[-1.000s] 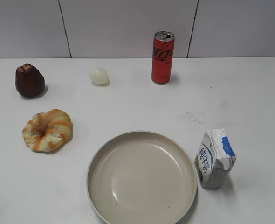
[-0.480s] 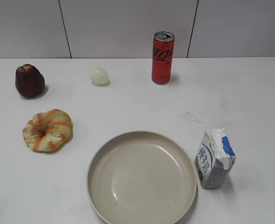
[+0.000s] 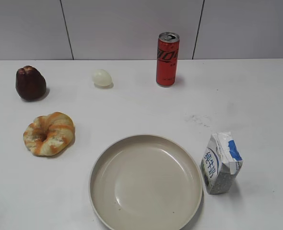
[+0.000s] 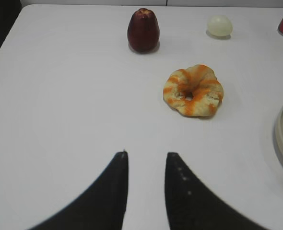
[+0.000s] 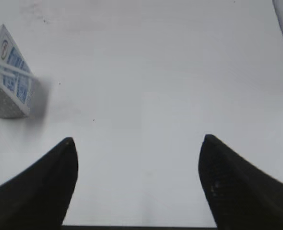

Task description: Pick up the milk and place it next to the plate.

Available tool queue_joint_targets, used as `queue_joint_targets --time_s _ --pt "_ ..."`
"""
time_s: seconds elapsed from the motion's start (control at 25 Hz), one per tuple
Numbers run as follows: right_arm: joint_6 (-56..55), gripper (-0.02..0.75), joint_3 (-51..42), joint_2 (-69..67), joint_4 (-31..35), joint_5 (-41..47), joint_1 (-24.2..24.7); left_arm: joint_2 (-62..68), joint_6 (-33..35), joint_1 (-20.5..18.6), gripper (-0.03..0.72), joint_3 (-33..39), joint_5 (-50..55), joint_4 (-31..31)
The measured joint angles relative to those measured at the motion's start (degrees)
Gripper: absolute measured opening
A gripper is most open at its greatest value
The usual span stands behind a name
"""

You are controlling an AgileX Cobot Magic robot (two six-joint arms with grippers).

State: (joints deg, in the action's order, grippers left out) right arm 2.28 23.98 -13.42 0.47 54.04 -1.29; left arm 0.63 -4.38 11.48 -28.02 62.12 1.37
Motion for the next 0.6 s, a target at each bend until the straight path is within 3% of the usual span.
queue_joint_targets --time_s 0.36,0.6 --pt "0.0 0.592 0.0 13.0 0.0 0.0 0.0 0.0 0.0 0.0 0.209 0.0 0.0 0.0" --pt "0.0 0.592 -0.1 13.7 -0.1 0.0 0.0 0.0 0.0 0.0 0.209 0.0 0.0 0.0"
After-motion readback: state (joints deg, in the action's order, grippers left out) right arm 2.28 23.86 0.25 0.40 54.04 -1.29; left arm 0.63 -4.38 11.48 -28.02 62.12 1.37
